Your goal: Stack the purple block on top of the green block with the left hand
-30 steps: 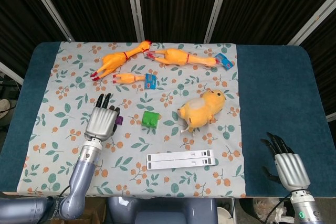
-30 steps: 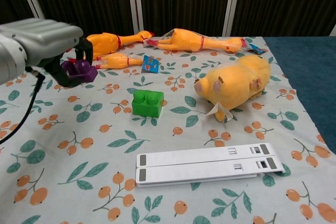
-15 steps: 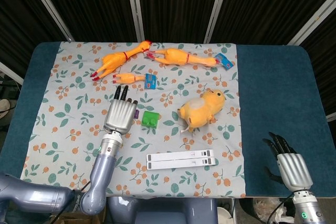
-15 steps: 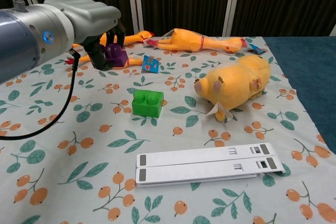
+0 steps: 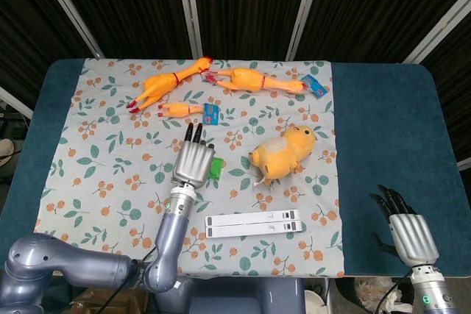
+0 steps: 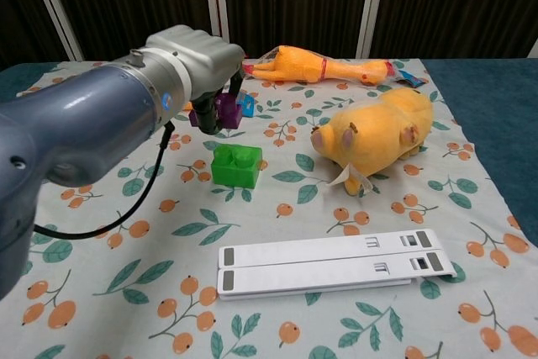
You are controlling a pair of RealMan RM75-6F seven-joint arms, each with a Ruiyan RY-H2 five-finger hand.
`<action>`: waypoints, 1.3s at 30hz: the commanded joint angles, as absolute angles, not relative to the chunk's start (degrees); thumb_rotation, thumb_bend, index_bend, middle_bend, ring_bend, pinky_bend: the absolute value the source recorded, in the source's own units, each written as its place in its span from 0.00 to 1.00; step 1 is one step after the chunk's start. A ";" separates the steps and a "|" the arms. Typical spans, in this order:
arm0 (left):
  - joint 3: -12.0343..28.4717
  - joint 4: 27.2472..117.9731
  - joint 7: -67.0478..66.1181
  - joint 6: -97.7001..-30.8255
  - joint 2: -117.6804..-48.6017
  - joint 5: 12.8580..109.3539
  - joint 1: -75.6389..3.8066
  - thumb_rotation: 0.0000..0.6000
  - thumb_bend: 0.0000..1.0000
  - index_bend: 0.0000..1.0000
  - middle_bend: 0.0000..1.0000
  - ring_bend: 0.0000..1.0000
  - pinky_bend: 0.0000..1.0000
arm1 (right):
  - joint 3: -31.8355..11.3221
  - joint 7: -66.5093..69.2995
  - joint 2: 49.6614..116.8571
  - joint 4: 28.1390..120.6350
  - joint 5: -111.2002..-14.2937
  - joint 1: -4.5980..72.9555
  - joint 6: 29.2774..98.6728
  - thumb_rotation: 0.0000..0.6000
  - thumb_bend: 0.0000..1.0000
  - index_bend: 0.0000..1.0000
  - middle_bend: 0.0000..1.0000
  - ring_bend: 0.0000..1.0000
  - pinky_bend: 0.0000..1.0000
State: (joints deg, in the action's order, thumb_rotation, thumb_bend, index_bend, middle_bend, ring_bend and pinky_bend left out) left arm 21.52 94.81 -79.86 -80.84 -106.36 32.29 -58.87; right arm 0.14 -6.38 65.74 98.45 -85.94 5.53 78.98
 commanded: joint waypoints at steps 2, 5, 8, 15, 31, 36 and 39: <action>20.76 91.73 -78.44 -79.44 -108.50 32.02 -60.17 1.00 0.46 0.48 0.43 0.03 0.00 | 0.05 -6.45 65.81 98.42 -85.60 5.60 78.73 1.00 0.29 0.19 0.08 0.09 0.32; 20.02 90.19 -77.92 -78.84 -109.54 32.03 -60.64 1.00 0.46 0.48 0.43 0.03 0.00 | -0.01 -6.44 65.85 98.37 -85.46 5.64 78.63 1.00 0.29 0.18 0.08 0.09 0.32; 19.68 89.14 -77.42 -78.65 -110.38 32.03 -60.99 1.00 0.46 0.48 0.43 0.03 0.00 | -0.03 -6.41 65.86 98.33 -85.34 5.69 78.49 1.00 0.29 0.18 0.08 0.09 0.32; 19.70 88.04 -77.60 -79.30 -111.45 31.72 -61.87 1.00 0.46 0.48 0.43 0.03 0.00 | -0.08 -6.14 65.77 98.27 -85.16 5.69 78.41 1.00 0.29 0.18 0.08 0.09 0.32; 18.52 84.56 -76.81 -78.82 -112.99 31.10 -62.30 1.00 0.46 0.48 0.43 0.03 0.00 | -0.01 -6.55 66.03 98.12 -84.95 5.85 77.95 1.00 0.29 0.18 0.08 0.09 0.32; 18.42 83.59 -76.67 -78.62 -113.32 31.14 -62.42 1.00 0.46 0.48 0.43 0.03 0.00 | -0.12 -6.75 66.15 98.06 -84.65 5.91 77.83 1.00 0.29 0.18 0.08 0.09 0.32; 18.16 83.01 -76.68 -78.52 -113.55 31.28 -62.48 1.00 0.46 0.48 0.43 0.03 0.00 | -0.11 -6.78 66.12 98.13 -84.61 5.90 77.82 1.00 0.29 0.18 0.08 0.09 0.32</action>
